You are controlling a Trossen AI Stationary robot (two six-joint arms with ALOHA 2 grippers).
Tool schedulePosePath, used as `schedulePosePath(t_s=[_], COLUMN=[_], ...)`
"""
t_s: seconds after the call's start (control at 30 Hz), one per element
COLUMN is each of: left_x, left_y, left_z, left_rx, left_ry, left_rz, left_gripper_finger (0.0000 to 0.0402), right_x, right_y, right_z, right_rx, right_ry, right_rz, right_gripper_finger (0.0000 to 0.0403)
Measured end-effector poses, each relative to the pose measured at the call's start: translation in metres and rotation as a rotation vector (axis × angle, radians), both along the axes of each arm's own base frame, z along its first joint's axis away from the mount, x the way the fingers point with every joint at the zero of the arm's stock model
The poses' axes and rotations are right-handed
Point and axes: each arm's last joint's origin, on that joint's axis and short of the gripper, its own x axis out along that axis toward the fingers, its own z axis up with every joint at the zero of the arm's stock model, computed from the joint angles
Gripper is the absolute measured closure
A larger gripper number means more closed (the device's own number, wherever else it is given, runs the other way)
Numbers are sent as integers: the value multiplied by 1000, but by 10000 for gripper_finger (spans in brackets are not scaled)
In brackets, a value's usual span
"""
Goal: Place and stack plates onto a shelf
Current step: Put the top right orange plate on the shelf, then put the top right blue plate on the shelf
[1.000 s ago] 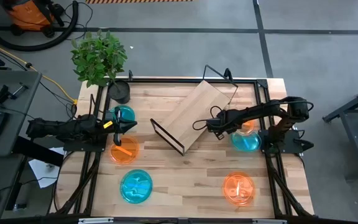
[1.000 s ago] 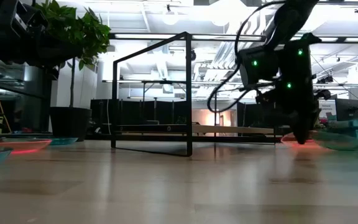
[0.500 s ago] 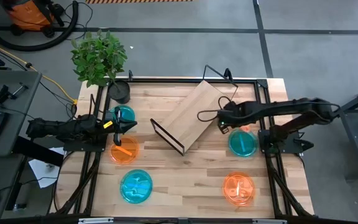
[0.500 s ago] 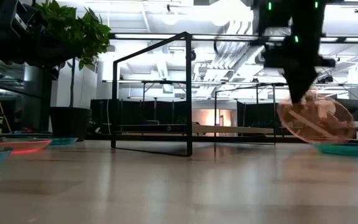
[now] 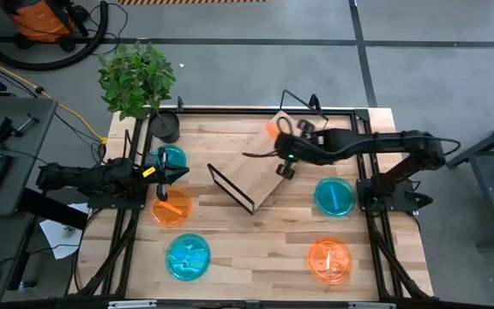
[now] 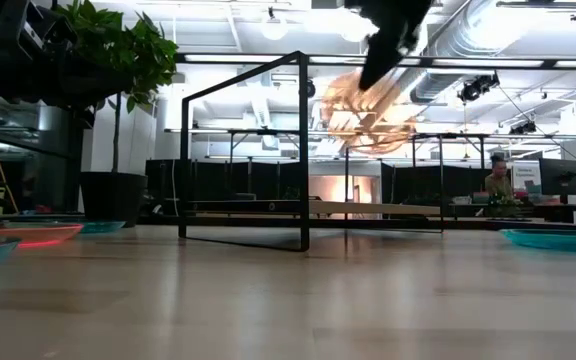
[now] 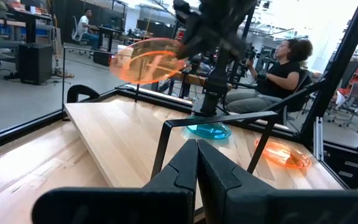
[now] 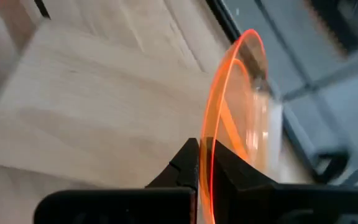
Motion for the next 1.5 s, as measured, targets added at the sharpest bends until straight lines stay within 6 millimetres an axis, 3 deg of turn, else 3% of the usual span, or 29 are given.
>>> schedulePosePath(t_s=[0.13, 0.3, 0.5, 1.2, 1.3, 1.5], left_x=[0, 0, 0, 0, 0, 0], left_y=[0, 0, 0, 0, 0, 0], left_z=[0, 0, 0, 0, 0, 0], left_rx=[0, 0, 0, 0, 0, 0], left_ry=[0, 0, 0, 0, 0, 0], left_rz=[0, 0, 0, 0, 0, 0], left_gripper_finger=[401, 401, 401, 401, 401, 401], right_x=[21, 35, 42, 43, 40, 40], right_y=[-17, -46, -67, -71, -72, -72], right_z=[-35, -86, -119, -125, -125, -125], right_rx=[-95, -142, -109, -7, 10, 29], right_ry=[197, 424, 487, 425, 426, 414], right_rz=[81, 13, -98, -165, -195, -209], right_gripper_finger=[403, 403, 403, 400, 381, 303])
